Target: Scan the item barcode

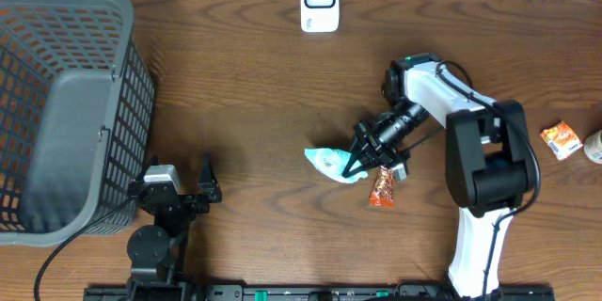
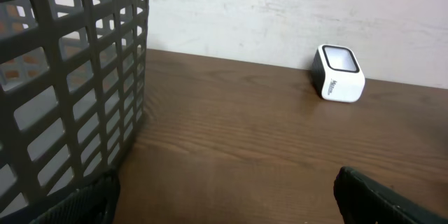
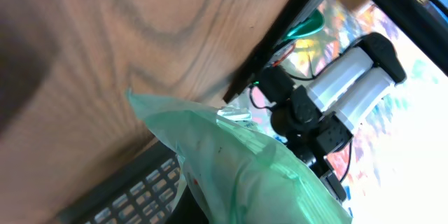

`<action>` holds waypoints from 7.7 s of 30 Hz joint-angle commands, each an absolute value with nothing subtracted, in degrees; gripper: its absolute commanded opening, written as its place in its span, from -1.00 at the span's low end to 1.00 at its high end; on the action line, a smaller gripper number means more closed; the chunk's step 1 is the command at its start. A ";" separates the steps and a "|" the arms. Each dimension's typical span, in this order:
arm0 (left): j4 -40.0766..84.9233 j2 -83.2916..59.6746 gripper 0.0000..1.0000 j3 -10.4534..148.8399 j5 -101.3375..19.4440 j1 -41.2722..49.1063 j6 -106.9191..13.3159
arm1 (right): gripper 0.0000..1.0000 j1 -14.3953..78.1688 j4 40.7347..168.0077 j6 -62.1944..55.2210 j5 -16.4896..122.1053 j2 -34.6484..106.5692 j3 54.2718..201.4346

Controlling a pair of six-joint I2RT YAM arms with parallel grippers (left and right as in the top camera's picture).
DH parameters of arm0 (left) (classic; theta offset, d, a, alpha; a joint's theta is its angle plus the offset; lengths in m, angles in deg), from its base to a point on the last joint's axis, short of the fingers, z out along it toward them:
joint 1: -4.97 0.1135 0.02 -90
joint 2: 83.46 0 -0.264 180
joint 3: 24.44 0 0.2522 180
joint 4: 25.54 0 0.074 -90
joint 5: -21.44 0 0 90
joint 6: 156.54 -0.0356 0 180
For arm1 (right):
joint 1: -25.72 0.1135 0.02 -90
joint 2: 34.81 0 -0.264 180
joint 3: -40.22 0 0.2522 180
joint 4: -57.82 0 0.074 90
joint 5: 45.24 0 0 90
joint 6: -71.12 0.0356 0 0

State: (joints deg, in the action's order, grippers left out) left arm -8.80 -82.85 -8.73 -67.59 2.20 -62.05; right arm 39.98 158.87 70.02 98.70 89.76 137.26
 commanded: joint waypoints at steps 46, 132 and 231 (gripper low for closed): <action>-7.82 -83.12 0.96 -10.45 -67.92 2.42 -61.94 | -0.97 48.05 104.91 54.89 53.26 89.61 161.81; -7.82 -83.12 0.96 -10.45 -67.92 2.42 -61.92 | 0.98 5.36 115.84 -6.81 73.76 51.60 143.54; -7.82 -83.12 0.96 -10.45 -67.92 2.42 -61.94 | 0.98 39.64 118.17 -2.72 61.98 58.68 113.88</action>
State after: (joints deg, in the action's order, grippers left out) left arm -8.80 -82.85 -8.73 -67.55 2.20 -62.02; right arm 35.22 116.80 -3.18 65.17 61.28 109.61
